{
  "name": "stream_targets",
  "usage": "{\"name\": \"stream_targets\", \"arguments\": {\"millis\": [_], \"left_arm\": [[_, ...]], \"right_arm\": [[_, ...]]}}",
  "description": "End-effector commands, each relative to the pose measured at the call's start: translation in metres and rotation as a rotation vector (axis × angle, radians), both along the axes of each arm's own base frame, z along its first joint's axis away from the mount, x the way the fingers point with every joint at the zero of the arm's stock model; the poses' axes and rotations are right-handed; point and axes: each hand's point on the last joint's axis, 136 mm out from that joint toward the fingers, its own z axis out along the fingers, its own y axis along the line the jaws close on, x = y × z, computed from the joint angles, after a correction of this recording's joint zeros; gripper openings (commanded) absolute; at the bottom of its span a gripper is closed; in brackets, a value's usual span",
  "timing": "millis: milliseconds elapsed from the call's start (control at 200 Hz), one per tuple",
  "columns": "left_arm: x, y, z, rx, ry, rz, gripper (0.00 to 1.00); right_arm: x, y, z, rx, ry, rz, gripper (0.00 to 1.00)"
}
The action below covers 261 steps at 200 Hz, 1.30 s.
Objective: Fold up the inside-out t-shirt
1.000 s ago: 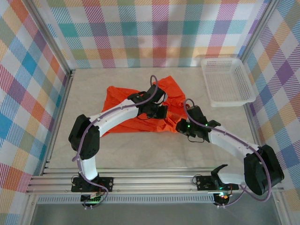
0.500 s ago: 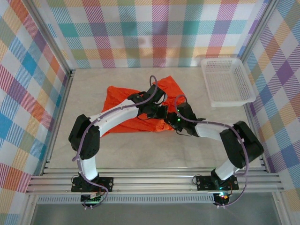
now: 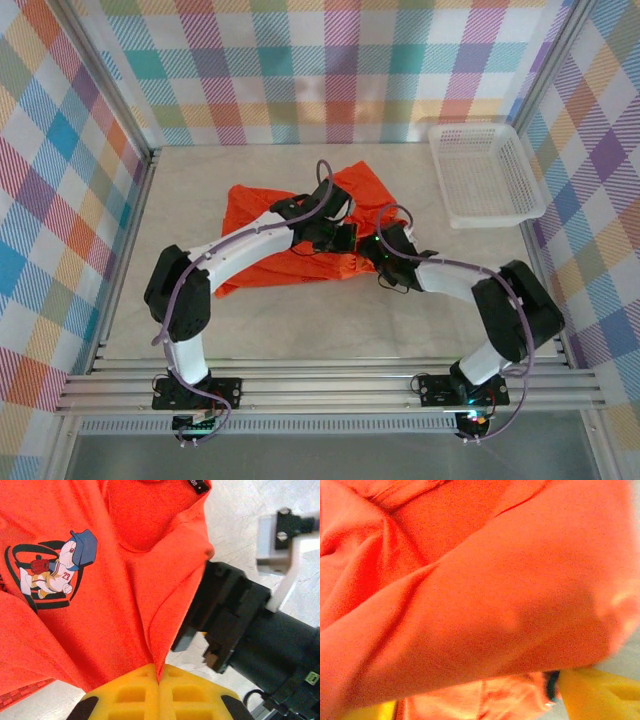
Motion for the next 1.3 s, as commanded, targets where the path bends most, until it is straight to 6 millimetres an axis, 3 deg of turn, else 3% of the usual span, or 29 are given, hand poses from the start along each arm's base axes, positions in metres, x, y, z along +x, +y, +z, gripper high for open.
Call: {"name": "stream_targets", "arguments": {"millis": [0, 150, 265, 400, 515, 650, 920, 1045, 1220, 1300], "left_arm": [[0.003, 0.011, 0.029, -0.044, -0.033, 0.024, 0.0], [0.006, 0.021, 0.026, -0.04, -0.036, 0.045, 0.0], [0.005, 0.017, 0.023, -0.054, -0.018, 0.033, 0.0], [0.005, 0.013, 0.013, -0.055, 0.005, 0.028, 0.0], [0.006, 0.01, 0.007, -0.057, 0.019, 0.026, 0.0], [0.008, 0.008, 0.003, -0.056, 0.025, 0.027, 0.0], [0.009, 0.007, 0.001, -0.054, 0.029, 0.026, 0.0], [0.008, 0.007, 0.003, -0.058, 0.029, 0.024, 0.0], [0.007, 0.006, 0.004, -0.066, 0.031, 0.024, 0.0], [0.008, 0.007, 0.006, -0.067, 0.026, 0.028, 0.0]], "right_arm": [[-0.025, -0.041, -0.008, -0.125, 0.066, -0.079, 0.81], [-0.037, -0.059, -0.002, -0.153, 0.067, -0.084, 0.8], [-0.035, -0.058, 0.014, -0.165, 0.041, -0.045, 0.8], [-0.034, -0.036, 0.039, -0.101, 0.007, 0.058, 0.73], [-0.033, -0.005, 0.065, 0.001, -0.08, 0.174, 0.53], [-0.031, 0.03, 0.083, 0.093, -0.143, 0.278, 0.41], [-0.019, 0.08, 0.08, 0.142, -0.148, 0.374, 0.27], [-0.008, 0.087, 0.072, 0.124, -0.14, 0.358, 0.24], [0.019, 0.096, 0.055, 0.128, -0.149, 0.284, 0.12], [0.03, 0.103, 0.037, 0.18, -0.143, 0.221, 0.06]]}}
